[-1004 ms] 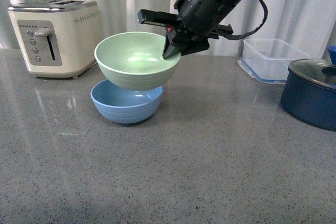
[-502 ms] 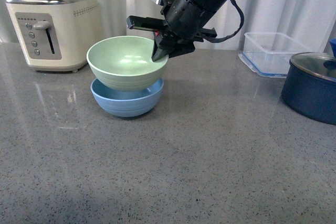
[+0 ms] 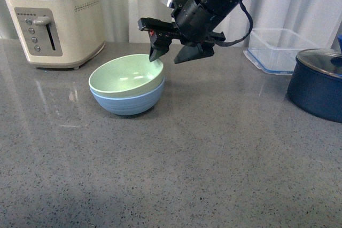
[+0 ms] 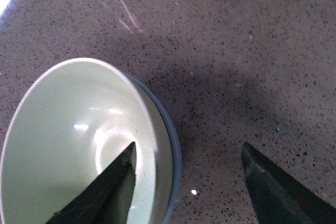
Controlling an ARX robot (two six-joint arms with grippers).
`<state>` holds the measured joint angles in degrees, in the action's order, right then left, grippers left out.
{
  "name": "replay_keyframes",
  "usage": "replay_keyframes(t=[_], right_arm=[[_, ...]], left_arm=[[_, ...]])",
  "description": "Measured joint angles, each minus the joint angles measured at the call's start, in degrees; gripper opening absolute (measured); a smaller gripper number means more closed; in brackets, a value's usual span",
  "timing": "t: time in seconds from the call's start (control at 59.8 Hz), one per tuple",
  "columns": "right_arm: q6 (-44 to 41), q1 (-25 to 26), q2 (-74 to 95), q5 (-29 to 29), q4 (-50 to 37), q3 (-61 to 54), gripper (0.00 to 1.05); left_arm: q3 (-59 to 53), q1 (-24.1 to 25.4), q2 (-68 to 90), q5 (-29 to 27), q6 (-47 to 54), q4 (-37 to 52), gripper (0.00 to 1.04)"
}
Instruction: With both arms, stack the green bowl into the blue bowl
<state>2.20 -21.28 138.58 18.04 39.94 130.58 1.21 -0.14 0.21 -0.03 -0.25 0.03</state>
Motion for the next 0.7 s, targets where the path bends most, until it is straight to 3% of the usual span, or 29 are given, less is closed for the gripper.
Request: replay_keyframes(t=[0.134, 0.167, 0.452, 0.703], right_arm=[[0.87, 2.64, -5.2, 0.09, -3.87, -7.58, 0.93], [0.98, 3.23, -6.8, 0.11, -4.74, -9.35, 0.97], [1.16, 9.7, -22.77, 0.13, -12.52, -28.09, 0.95], [1.53, 16.83, -39.91, -0.68, -18.45, -52.81, 0.95]], left_arm=[[0.0, 0.0, 0.0, 0.0, 0.0, 0.0, 0.98], [0.0, 0.0, 0.0, 0.02, 0.0, 0.0, 0.98], [0.0, 0.0, 0.0, 0.0, 0.0, 0.0, 0.98], [0.0, 0.0, 0.0, 0.02, 0.0, 0.0, 0.98]])
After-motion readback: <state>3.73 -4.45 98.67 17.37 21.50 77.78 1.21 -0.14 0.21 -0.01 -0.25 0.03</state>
